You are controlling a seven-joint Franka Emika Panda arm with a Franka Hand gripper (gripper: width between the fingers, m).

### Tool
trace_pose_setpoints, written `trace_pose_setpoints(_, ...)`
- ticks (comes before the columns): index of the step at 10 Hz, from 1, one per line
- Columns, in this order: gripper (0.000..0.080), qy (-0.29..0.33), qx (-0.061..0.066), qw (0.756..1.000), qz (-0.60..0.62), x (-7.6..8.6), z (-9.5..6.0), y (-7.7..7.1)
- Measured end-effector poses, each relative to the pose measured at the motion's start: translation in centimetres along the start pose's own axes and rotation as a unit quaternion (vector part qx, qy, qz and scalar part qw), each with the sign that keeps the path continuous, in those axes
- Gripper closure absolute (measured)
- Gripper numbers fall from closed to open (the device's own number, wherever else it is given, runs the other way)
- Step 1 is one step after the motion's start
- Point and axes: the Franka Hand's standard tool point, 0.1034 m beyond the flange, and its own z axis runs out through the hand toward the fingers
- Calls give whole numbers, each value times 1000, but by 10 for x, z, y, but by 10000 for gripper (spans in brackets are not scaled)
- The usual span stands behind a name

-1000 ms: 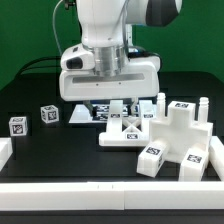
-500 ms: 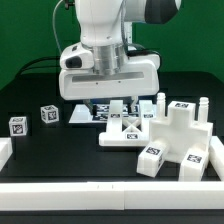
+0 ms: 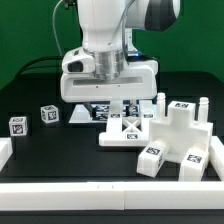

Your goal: Assemble chair

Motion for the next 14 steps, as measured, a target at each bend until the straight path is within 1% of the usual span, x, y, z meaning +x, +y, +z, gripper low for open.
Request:
trace_pose_setpoints(1,297,0,0,1000,0,0,0,0)
trace_pose_setpoints(2,297,0,0,1000,0,0,0,0)
trace_pose_setpoints(3,436,0,0,1000,0,0,0,0)
trace_pose_setpoints(4,517,0,0,1000,0,0,0,0)
trace_pose_setpoints(6,517,0,0,1000,-10,0,0,1)
trace_pose_setpoints(7,517,-1,3,999,-37,3,-7,4)
trace_pose_setpoints(8,517,4,0,997,-79,7,-18,6)
trace_pose_setpoints(9,517,9,-8,990,-137,9,-26,7)
trace_pose_setpoints(10,517,16,-12,985,-171,8,-29,8)
trace_pose_setpoints(11,517,18,-15,980,-197,4,-27,9)
trace_pose_setpoints(13,515,16,-17,971,-240,5,-26,10)
trace_pose_setpoints(14,515,14,-19,957,-290,5,-27,12)
